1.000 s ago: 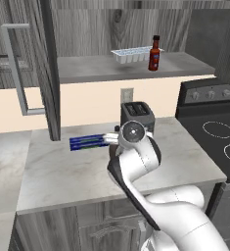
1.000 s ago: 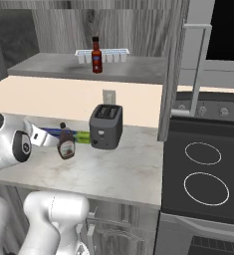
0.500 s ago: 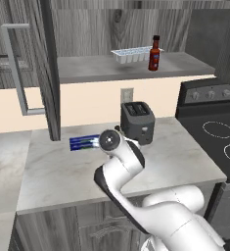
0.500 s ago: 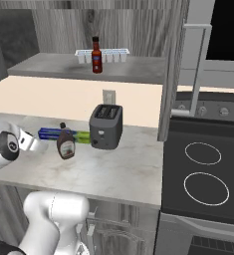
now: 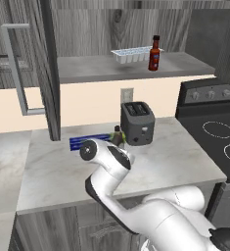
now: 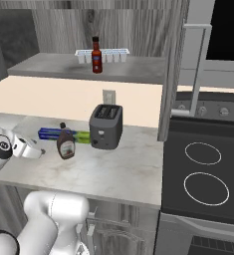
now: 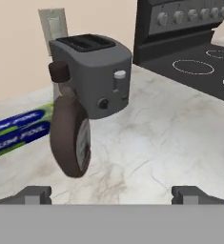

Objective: Pick the condiment bottle and syrup bottle from the counter and place them in the cabinet.

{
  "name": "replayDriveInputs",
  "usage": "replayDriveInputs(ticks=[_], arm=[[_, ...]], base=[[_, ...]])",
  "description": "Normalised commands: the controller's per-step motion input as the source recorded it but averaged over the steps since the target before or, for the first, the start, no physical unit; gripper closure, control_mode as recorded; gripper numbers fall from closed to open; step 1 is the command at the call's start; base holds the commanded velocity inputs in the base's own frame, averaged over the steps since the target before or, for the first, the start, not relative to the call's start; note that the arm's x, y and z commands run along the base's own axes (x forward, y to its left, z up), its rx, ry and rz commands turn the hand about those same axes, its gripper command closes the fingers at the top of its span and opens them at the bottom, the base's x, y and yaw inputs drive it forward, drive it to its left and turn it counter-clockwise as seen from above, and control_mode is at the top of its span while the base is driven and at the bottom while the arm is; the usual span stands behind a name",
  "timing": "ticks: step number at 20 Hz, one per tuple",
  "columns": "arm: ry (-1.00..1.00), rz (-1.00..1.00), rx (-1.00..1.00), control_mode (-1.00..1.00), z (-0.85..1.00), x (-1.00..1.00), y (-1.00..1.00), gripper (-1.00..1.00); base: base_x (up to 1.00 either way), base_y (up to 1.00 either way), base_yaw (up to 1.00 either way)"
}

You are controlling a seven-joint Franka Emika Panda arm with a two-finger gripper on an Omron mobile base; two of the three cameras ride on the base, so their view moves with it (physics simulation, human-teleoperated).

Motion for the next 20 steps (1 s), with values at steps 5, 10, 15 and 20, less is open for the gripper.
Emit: replayDriveInputs(ticks=[5,10,15,20], arm=[[0.00,-0.05,-0.01,-1.00,-0.11,0.22,0.00,-1.00],[-0.04,0.00,-0.01,-1.00,-0.06,0.15,0.00,-1.00],[-0.09,0.00,-0.04,-1.00,-0.14,0.08,0.00,-1.00],[-0.11,0.00,-0.07,-1.00,-0.21,0.04,0.00,-1.00]], base=[[0.00,0.00,0.00],[0.00,0.00,0.00],[0.00,0.00,0.00],[0.00,0.00,0.00]])
